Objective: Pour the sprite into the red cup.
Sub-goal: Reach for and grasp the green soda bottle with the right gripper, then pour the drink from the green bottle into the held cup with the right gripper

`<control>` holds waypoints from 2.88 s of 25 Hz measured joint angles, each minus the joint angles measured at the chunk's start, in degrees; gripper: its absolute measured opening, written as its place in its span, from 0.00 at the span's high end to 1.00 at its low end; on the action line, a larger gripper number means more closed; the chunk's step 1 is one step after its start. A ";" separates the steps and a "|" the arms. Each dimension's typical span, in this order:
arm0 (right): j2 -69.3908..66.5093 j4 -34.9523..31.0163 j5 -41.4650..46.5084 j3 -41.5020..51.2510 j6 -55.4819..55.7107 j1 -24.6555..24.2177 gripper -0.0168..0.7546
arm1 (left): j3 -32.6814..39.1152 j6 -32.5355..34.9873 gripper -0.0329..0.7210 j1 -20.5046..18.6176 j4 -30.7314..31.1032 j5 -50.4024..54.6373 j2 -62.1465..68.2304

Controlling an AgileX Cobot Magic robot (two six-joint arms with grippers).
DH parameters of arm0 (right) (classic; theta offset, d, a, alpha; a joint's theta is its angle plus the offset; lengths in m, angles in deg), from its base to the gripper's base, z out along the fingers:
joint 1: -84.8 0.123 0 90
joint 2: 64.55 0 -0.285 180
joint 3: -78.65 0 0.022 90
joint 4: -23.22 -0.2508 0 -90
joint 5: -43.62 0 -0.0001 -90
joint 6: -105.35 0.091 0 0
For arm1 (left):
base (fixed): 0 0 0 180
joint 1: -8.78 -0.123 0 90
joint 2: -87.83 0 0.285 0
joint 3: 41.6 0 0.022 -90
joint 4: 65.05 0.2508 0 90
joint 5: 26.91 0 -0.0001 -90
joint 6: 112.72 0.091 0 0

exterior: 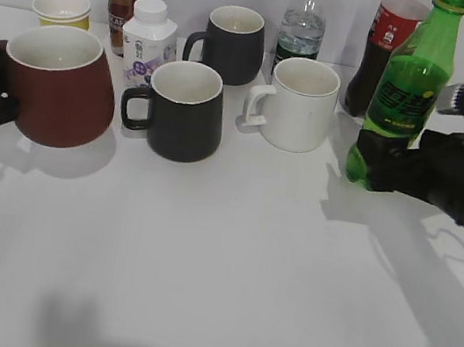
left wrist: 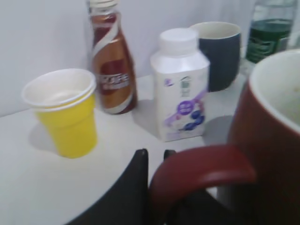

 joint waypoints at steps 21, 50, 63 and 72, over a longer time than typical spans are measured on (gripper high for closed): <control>-13.59 -5.99 -2.69 -11.39 -5.83 -0.05 0.45 | 0.18 -1.66 0.87 20.15 6.15 9.85 -8.28; 4.67 40.88 9.35 -21.36 -9.06 -0.11 0.45 | -7.92 -1.66 0.87 26.86 0.88 4.18 6.66; 4.67 60.05 12.32 -22.34 -16.17 -0.11 0.45 | -8.03 -1.66 0.87 26.86 3.71 2.17 8.25; 4.67 60.24 13.57 -22.34 -24.07 -0.11 0.45 | -8.24 -1.66 0.87 26.86 3.83 1.72 8.25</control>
